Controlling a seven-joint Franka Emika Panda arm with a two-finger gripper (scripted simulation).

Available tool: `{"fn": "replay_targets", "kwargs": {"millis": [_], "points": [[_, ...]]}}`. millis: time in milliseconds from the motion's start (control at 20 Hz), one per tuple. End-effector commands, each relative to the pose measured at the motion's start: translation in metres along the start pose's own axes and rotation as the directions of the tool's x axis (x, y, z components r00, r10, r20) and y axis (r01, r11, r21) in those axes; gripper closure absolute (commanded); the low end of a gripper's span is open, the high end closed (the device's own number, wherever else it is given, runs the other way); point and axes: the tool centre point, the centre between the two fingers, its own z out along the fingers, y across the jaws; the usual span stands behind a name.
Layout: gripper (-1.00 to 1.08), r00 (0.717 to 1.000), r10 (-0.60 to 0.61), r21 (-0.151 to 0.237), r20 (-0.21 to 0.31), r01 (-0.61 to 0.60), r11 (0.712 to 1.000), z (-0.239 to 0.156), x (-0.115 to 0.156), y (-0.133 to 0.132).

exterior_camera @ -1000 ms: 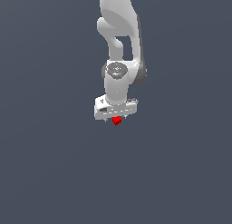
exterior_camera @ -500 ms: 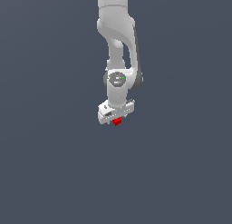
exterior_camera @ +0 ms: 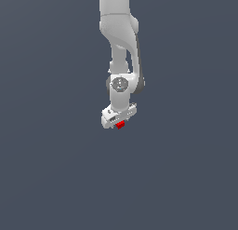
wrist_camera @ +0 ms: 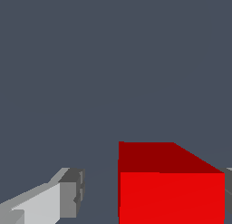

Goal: Pick up the red cube and move it to a goal position.

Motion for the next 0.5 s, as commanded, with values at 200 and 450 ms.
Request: {"fn": "replay_targets", "kwargs": {"millis": [200, 450], "points": [[-0.92, 1.000, 0.010, -0.002, 0.000, -0.010, 1.000, -0.0029, 0.0015, 0.0016], [1.08, 1.000, 0.010, -0.002, 0.000, -0.010, 1.000, -0.0029, 0.0015, 0.0016]]}}
